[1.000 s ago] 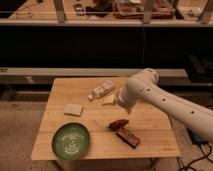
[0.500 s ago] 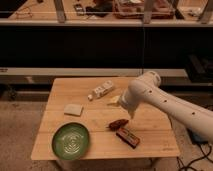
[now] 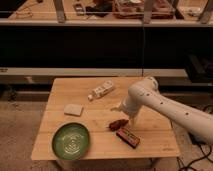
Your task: Place the pepper on the white sponge
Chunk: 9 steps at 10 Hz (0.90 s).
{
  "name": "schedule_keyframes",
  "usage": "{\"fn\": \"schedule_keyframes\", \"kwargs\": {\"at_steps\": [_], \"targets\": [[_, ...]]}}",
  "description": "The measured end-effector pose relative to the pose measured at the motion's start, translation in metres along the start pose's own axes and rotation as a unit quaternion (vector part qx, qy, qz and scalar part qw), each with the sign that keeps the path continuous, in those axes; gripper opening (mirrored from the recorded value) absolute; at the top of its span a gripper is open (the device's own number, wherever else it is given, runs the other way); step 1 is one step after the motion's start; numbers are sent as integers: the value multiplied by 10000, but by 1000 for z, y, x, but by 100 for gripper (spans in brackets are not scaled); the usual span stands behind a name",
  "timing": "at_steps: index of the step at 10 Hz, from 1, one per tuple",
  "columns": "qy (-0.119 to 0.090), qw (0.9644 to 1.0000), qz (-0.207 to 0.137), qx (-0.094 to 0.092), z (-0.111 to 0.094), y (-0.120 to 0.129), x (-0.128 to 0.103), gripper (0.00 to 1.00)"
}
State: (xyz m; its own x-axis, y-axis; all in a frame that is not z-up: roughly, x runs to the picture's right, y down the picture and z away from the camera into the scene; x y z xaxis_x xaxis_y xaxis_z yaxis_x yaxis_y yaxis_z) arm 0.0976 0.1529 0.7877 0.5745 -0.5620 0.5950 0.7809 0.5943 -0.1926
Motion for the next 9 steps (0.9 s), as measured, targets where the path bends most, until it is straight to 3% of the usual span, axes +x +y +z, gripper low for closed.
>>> {"fn": "schedule_keyframes", "kwargs": {"at_steps": [3,7,8,9], "targets": [[-266,9993,264,-85,35,5,10,80],[-373,9989,260,-104,56,8,24,80],[-406,9989,198,-96,59,7,25,76],[-464,9988,106,-85,64,6,25,65]]}}
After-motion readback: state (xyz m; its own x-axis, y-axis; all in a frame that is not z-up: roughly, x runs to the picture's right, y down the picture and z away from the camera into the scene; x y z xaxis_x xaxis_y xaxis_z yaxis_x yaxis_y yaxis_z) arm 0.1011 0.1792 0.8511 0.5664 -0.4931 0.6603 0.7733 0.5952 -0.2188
